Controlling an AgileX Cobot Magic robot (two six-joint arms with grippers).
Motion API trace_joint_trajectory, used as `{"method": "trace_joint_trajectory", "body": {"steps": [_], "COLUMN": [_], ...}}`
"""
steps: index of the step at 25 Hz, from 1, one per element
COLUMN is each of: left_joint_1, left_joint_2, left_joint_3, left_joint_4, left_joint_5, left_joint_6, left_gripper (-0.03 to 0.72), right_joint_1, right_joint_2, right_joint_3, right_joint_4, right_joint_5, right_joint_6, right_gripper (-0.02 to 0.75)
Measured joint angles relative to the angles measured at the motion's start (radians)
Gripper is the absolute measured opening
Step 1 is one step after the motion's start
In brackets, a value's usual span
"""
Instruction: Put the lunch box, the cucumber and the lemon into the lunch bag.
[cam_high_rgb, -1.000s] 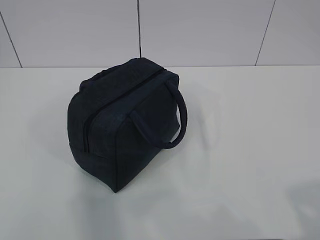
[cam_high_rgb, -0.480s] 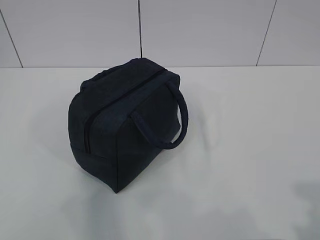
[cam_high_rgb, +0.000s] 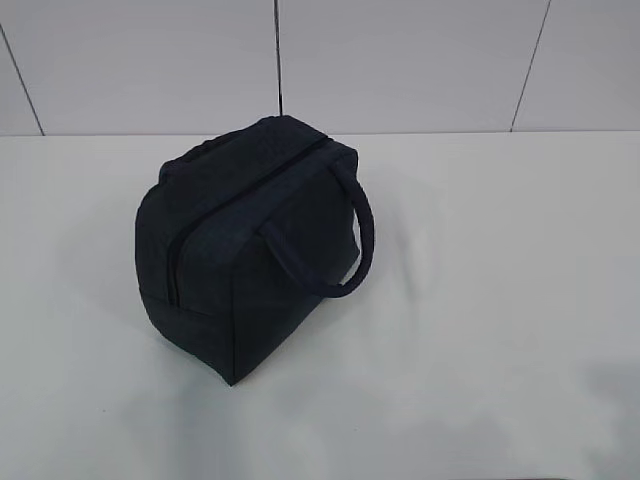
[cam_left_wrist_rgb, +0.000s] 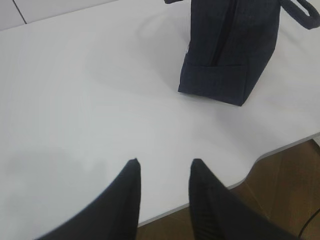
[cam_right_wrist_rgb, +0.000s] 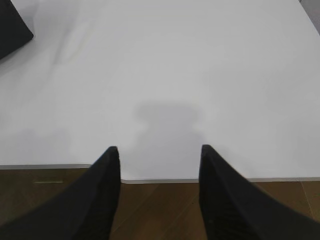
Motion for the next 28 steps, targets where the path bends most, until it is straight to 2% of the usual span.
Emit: {"method": "trace_joint_trajectory", "body": {"steps": [28], "left_joint_1": [0.000], "left_joint_2": [0.000], "left_joint_3": [0.000], "left_joint_4": [0.000], "left_joint_5": [0.000], "left_joint_6": [0.000], "left_gripper": [0.236], "right_joint_1": [0.000], "right_joint_2": [0.000], "right_joint_3": [0.000], "right_joint_4": [0.000], "right_joint_5": [0.000], "right_joint_6": [0.000], "right_gripper": [0.383]}}
